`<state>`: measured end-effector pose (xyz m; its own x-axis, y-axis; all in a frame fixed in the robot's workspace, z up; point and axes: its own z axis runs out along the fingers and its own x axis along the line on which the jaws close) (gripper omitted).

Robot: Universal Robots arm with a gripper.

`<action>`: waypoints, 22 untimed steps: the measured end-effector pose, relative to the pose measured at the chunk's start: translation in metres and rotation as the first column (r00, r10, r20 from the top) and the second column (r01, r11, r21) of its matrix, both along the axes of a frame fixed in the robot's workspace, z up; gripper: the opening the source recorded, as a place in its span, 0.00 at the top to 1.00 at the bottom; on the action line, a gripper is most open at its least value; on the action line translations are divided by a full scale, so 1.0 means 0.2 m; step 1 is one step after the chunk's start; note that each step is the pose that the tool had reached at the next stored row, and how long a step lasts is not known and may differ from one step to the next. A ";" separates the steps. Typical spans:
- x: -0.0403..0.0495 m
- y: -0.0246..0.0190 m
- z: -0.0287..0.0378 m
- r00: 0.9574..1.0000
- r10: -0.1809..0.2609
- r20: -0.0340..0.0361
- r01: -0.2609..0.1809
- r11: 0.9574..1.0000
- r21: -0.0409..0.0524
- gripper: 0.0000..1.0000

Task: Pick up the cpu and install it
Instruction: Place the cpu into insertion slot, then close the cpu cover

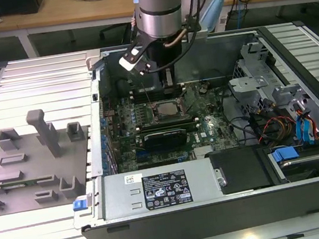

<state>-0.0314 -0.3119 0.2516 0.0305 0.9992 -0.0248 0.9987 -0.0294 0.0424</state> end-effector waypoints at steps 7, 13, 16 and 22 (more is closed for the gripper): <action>0.000 0.000 0.034 1.000 0.000 0.000 0.000 1.000 0.000 0.89; 0.000 0.000 0.035 1.000 0.000 0.000 0.000 1.000 0.000 0.89; 0.000 0.000 0.036 1.000 0.000 0.000 0.000 1.000 0.000 0.89; 0.000 0.000 0.049 1.000 0.000 0.000 0.000 1.000 0.000 0.89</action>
